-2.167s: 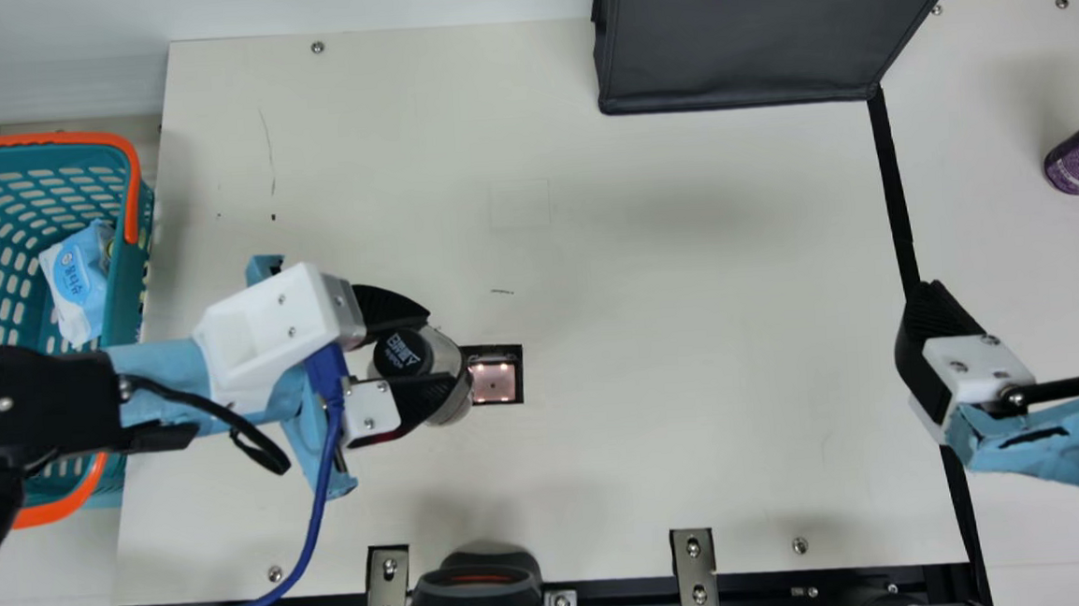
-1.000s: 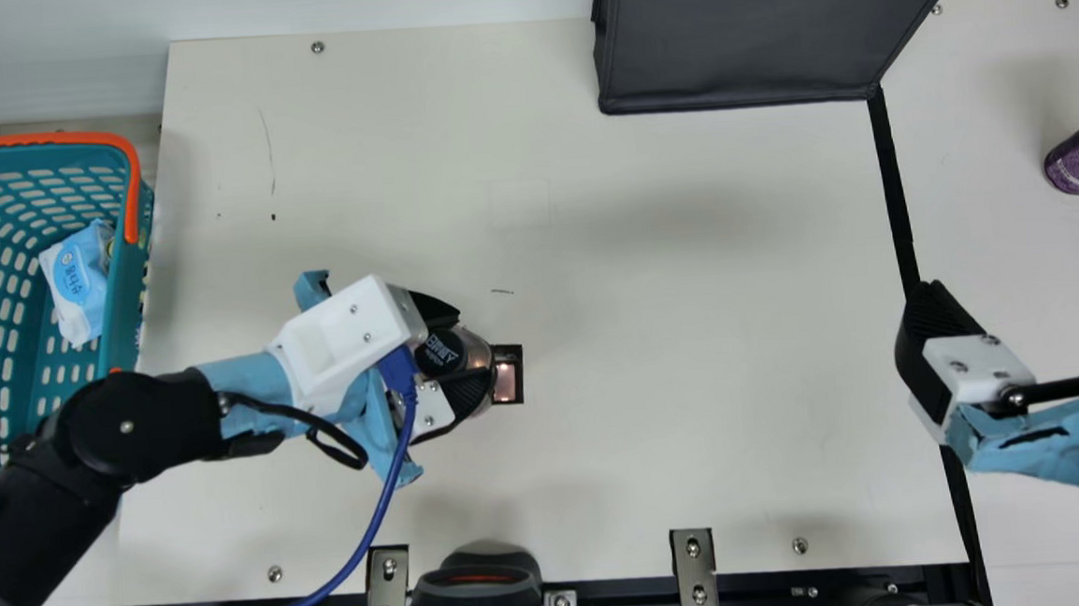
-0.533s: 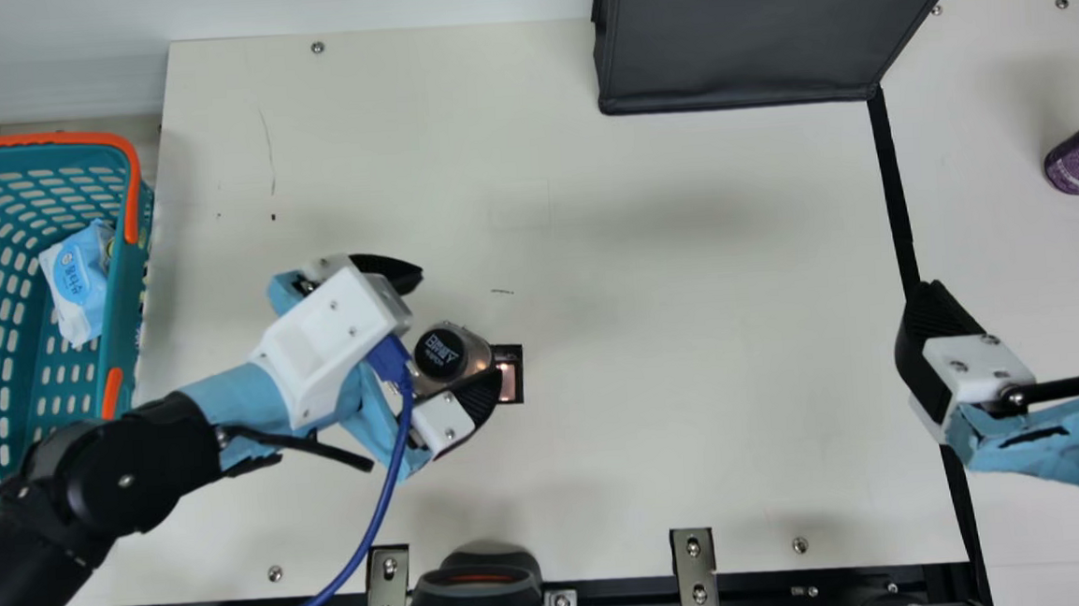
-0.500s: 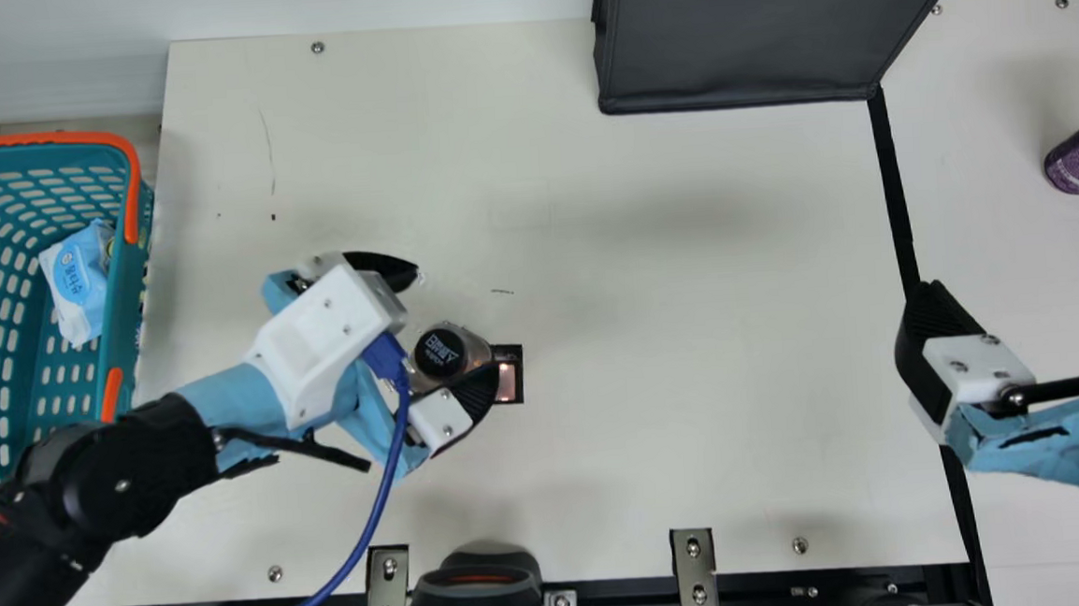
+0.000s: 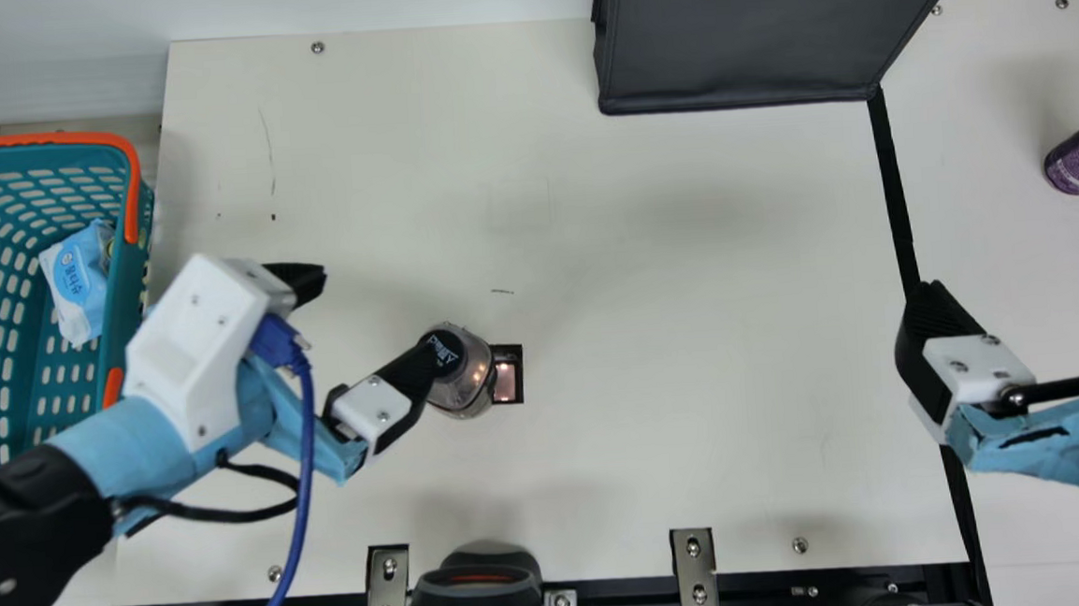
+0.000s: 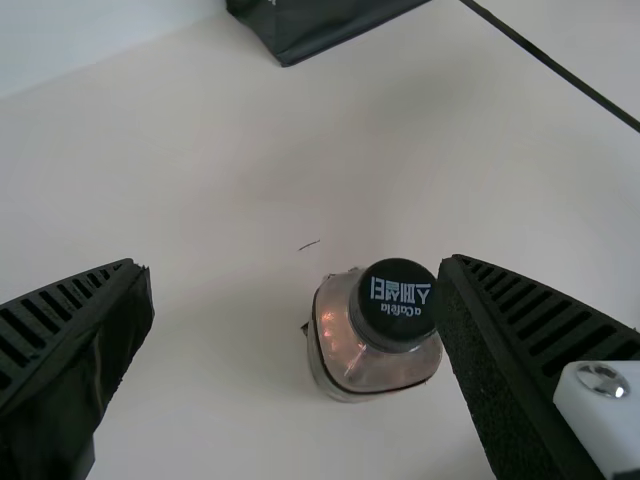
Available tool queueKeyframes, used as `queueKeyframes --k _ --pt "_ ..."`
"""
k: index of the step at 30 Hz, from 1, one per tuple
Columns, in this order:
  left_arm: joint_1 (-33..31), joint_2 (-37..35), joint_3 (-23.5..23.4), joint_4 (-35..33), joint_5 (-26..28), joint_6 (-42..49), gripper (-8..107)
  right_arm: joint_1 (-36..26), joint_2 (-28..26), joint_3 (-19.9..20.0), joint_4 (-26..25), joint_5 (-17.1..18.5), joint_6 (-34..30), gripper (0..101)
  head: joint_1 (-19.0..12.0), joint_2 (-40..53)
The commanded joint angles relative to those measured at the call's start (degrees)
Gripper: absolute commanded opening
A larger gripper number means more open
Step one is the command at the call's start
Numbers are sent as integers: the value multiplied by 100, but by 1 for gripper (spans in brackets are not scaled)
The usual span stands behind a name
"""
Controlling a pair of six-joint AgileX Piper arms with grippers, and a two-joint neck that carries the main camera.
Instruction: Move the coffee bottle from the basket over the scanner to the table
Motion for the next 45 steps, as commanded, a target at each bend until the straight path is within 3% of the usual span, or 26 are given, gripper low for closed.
queueKeyframes --k 1,13,21,28,36,45 --pt "-84 -121 -128 494 332 -1280 90 0 0 0 0 0 0 95 -166 9" --pt "-1156 -283 -670 2517 1140 -4054 90 0 0 0 0 0 0 95 -166 9" --pt "-2615 177 -919 4221 1381 -6136 90 0 0 0 0 0 0 95 -166 9" --pt "-4083 912 -1318 5515 1912 -7977 90 0 0 0 0 0 0 95 -166 9" --pt "-5078 1702 -1623 6313 2610 -9432 90 0 0 0 0 0 0 95 -166 9" --pt "-5008 2065 -1346 6505 2810 -10249 90 0 0 0 0 -5 0 95 -166 9"
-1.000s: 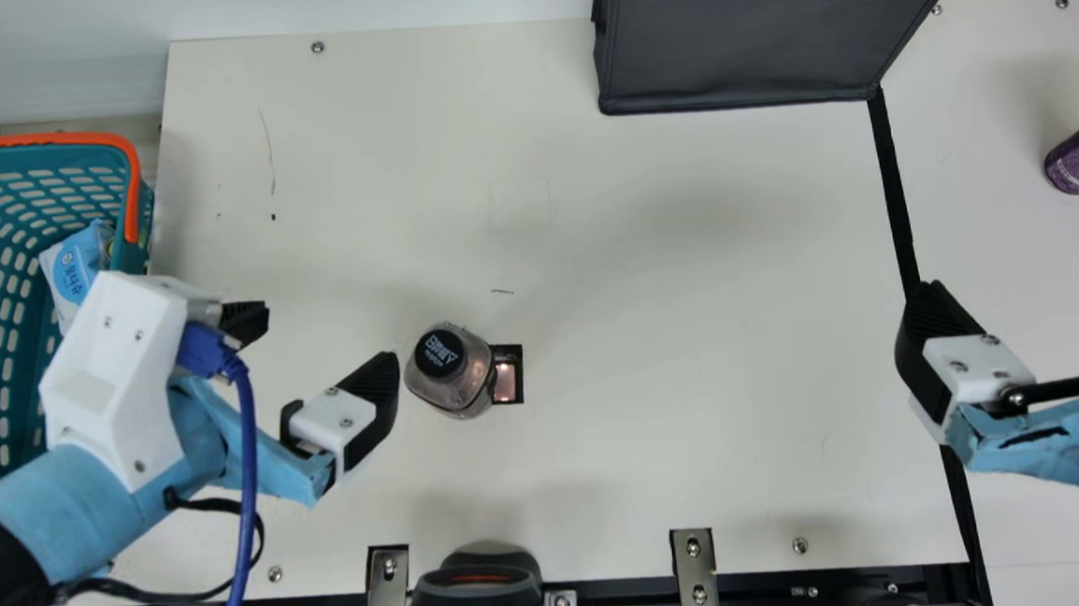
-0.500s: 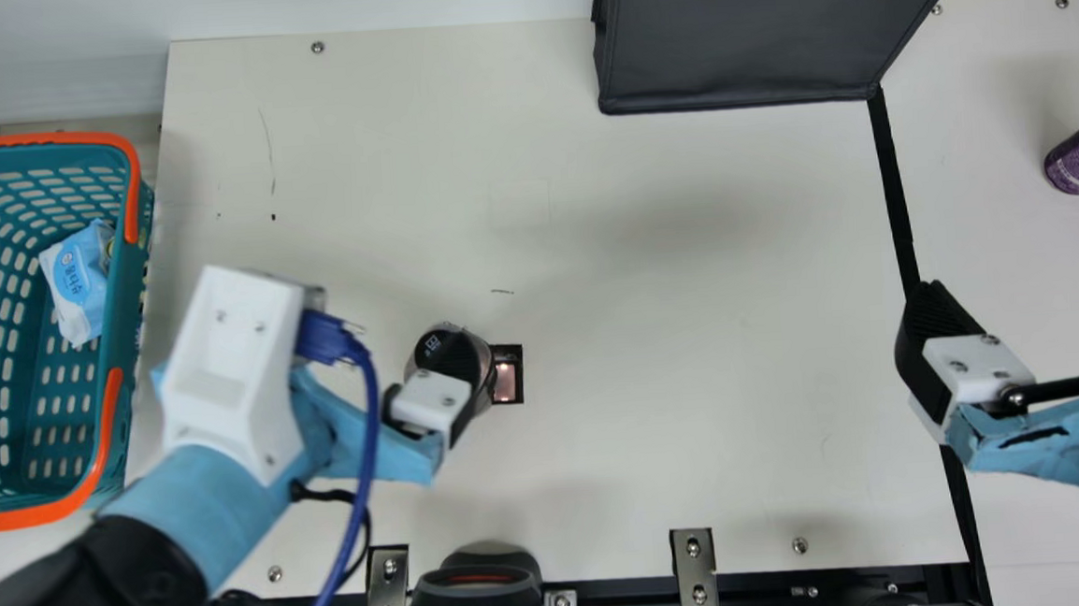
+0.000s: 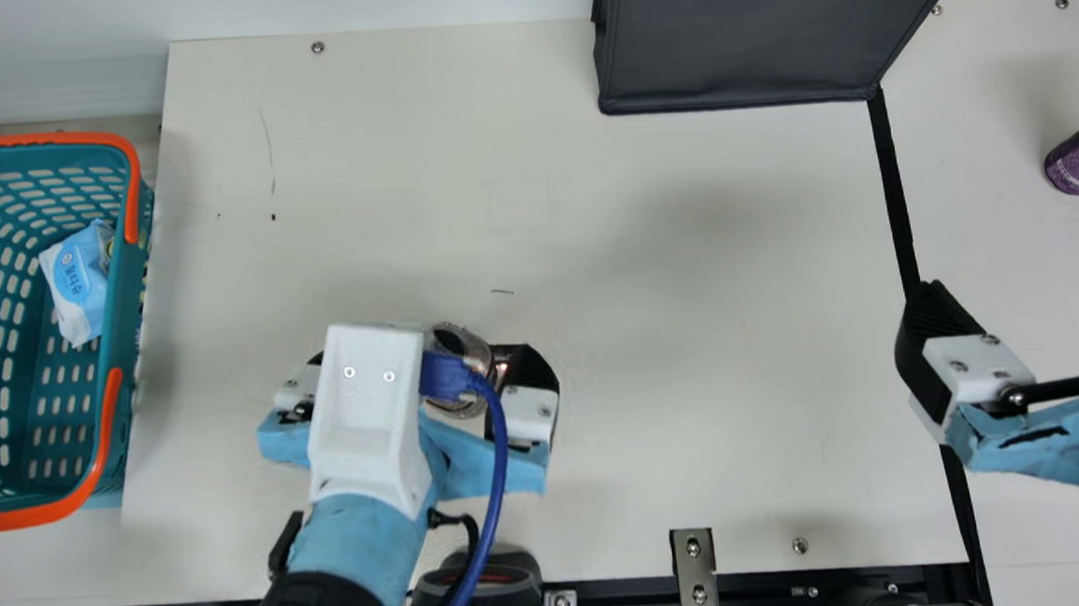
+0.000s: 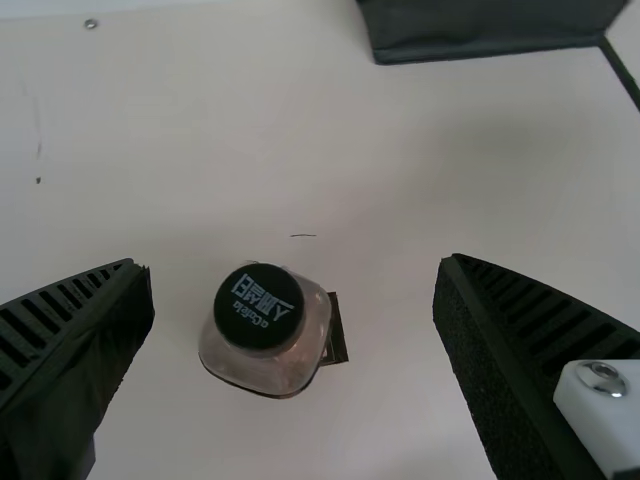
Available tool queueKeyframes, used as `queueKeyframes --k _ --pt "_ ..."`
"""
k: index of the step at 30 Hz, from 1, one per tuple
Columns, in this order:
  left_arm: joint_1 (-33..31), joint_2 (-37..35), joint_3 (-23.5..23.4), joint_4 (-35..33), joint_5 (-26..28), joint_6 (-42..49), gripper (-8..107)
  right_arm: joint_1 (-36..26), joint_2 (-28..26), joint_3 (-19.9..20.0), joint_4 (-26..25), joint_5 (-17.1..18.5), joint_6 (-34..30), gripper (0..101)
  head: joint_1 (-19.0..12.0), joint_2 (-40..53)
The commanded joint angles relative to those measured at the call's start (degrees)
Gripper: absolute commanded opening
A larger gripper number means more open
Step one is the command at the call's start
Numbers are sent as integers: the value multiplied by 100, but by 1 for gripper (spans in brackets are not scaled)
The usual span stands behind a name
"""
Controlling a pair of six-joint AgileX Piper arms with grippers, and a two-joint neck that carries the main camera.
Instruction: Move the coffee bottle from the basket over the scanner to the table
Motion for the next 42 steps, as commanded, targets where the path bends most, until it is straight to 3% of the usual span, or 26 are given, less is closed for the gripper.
queueKeyframes --k 1,32,42 --pt "63 37 80 -5 -18 -200 90 0 0 0 0 0 0 95 -175 9" --pt "267 784 597 410 -236 -2038 90 0 0 0 0 0 0 95 -175 9" --pt "295 914 685 709 -296 -2388 23 0 0 0 0 0 0 95 -175 9"
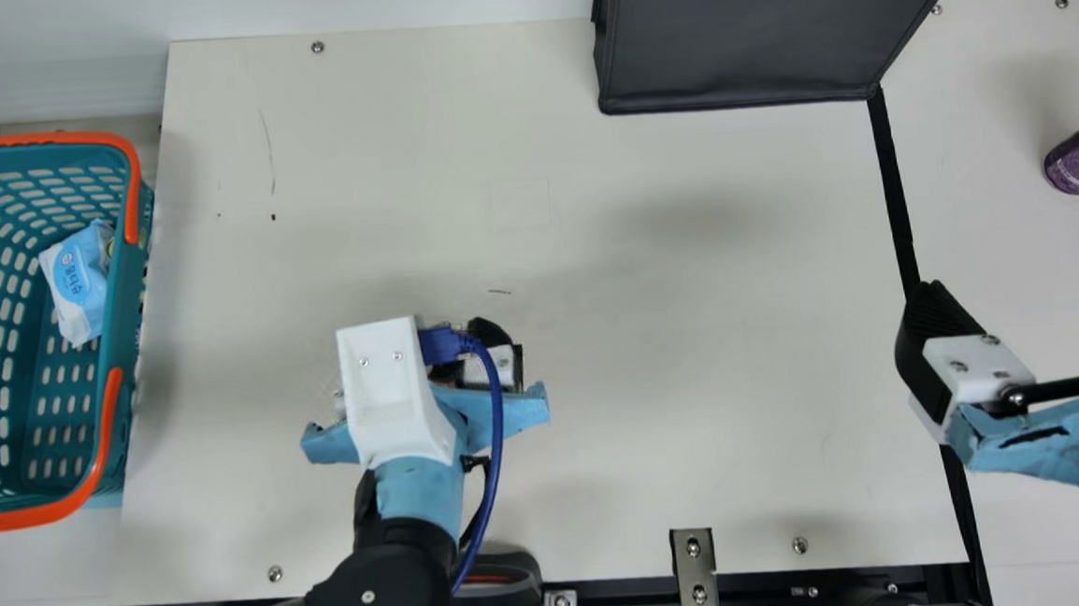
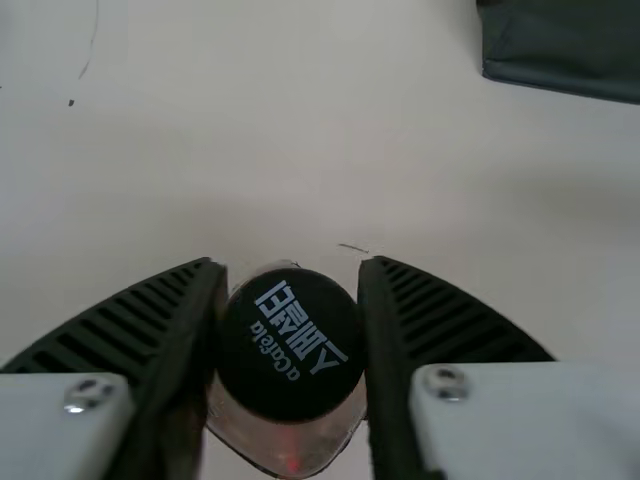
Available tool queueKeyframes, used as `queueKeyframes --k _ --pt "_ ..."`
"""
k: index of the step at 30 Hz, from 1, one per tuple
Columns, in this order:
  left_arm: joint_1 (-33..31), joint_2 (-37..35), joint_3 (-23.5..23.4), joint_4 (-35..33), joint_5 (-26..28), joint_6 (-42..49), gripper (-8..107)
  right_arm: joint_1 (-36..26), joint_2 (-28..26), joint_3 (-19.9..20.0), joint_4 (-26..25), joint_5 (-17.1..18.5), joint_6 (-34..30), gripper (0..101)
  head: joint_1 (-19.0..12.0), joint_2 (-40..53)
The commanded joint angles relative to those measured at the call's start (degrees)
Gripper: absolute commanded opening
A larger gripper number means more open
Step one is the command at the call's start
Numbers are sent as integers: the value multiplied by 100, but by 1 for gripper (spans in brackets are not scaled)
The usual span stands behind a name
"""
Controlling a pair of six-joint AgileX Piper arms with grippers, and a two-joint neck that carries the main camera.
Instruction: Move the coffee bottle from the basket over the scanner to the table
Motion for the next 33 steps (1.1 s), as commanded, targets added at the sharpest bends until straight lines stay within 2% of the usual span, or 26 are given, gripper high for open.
queueKeyframes --k 1,5,12,22,28,33 --pt "7 11 24 49 -19 -30 17 0 0 0 0 0 0 95 -175 0" --pt "-13 -40 65 135 -52 -20 -8 0 0 0 0 0 0 95 -175 0" --pt "-122 -389 69 117 -66 349 -8 0 0 0 0 0 0 95 -175 0" --pt "-186 -1068 -75 -218 -140 1460 -8 0 0 0 0 0 0 95 -175 0" --pt "-42 -1439 15 -493 -561 2331 -8 0 0 0 0 0 0 95 -175 0" --pt "258 -1747 188 -855 -1191 3224 -8 0 0 0 0 0 0 95 -175 0"
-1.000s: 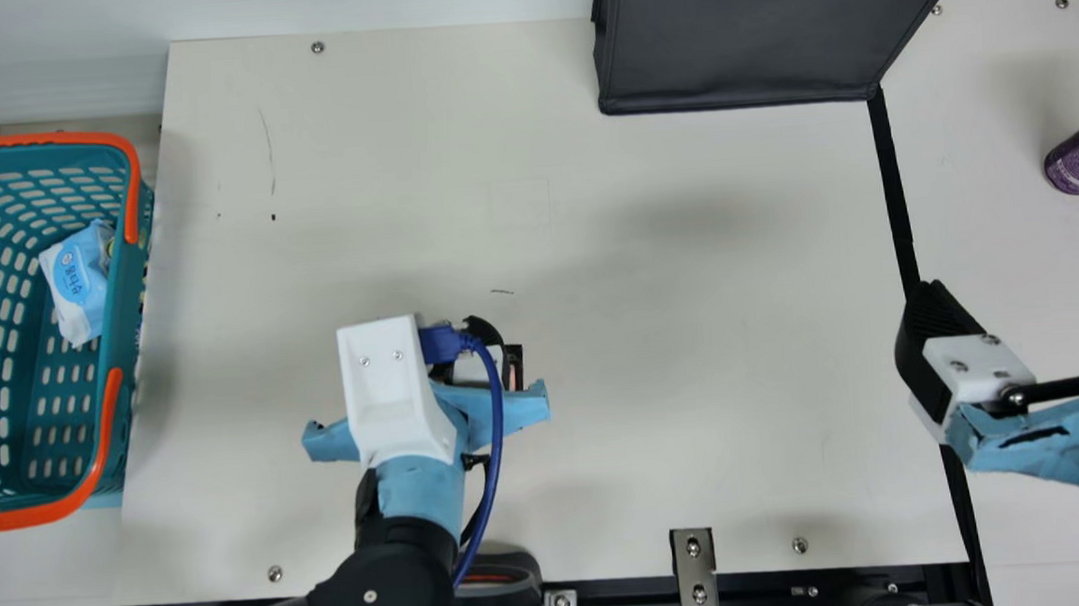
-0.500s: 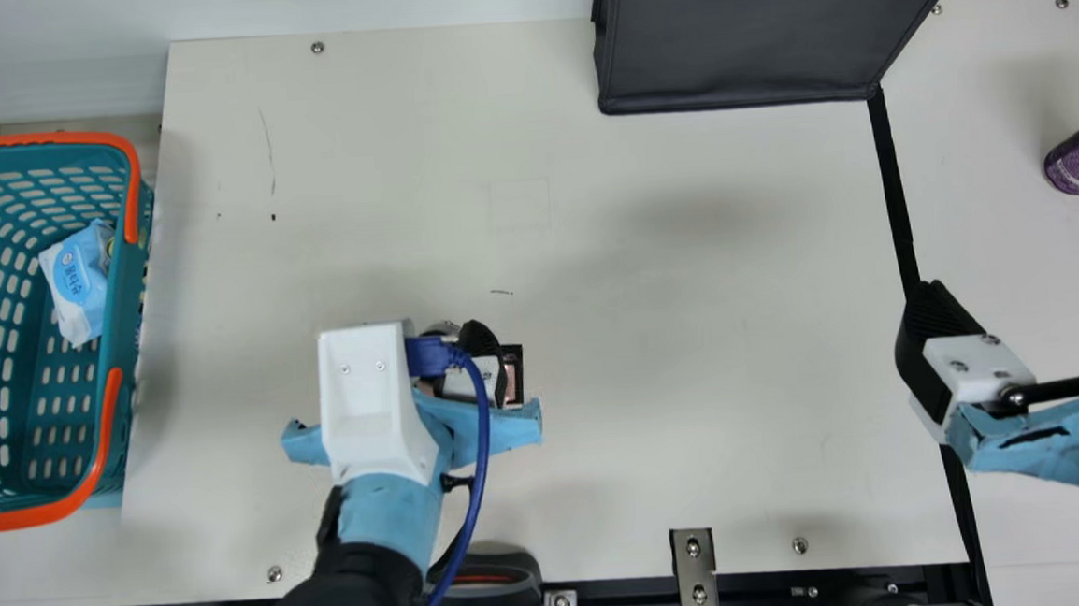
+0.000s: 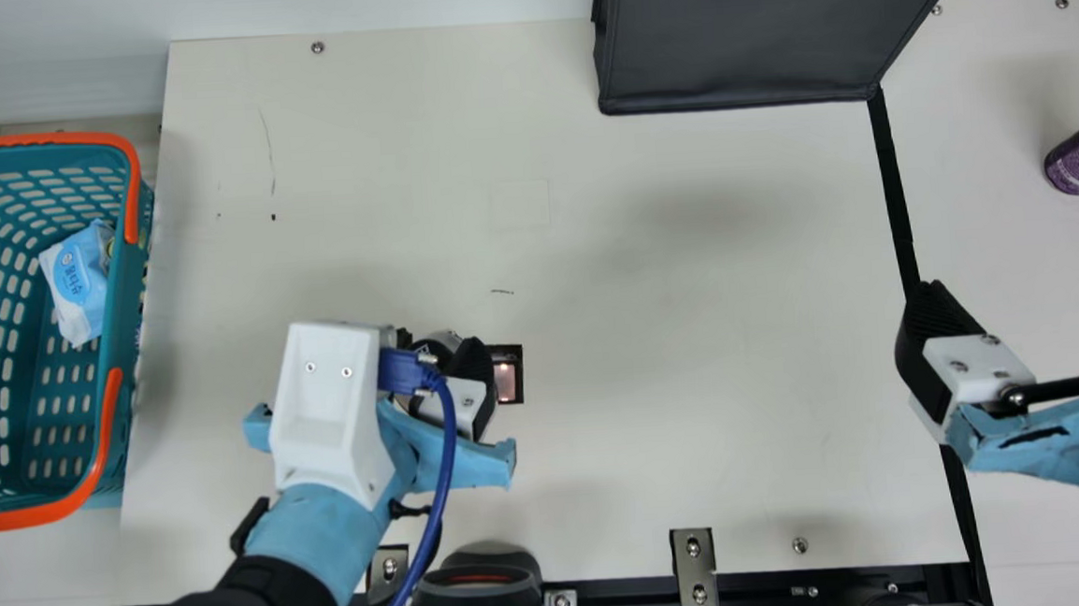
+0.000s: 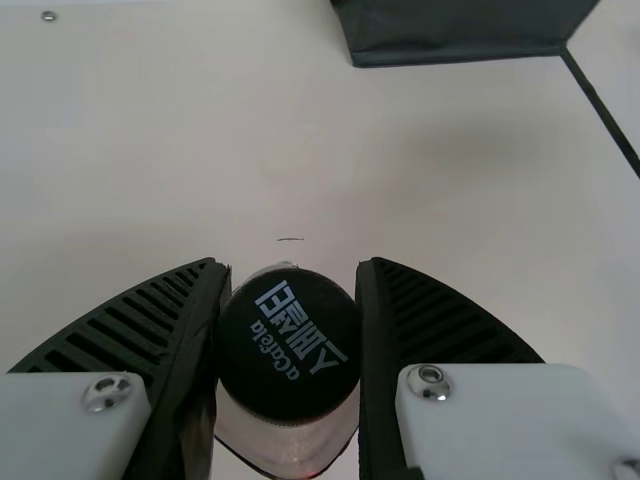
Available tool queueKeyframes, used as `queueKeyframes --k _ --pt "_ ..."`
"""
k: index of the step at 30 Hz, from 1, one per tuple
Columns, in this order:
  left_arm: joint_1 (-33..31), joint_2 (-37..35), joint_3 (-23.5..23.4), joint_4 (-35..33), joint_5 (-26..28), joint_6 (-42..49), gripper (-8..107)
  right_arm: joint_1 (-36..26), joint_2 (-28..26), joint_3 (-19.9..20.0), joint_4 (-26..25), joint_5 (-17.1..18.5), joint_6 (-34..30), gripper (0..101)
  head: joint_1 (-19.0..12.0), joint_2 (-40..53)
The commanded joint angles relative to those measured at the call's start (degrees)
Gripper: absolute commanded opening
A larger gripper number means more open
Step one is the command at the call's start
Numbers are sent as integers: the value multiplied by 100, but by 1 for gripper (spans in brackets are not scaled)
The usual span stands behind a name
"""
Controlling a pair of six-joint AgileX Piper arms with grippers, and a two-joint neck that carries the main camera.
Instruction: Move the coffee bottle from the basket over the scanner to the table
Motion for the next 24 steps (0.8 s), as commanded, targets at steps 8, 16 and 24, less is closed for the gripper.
queueKeyframes --k 8,16,24 --pt "749 -450 334 -1161 -1354 2382 -8 0 0 0 0 0 0 95 -175 9" --pt "1328 -731 546 -2435 -2046 4311 -8 0 0 0 0 0 0 95 -175 9" --pt "1757 -995 632 -3623 -2186 6215 -8 0 0 0 0 0 0 95 -175 9"
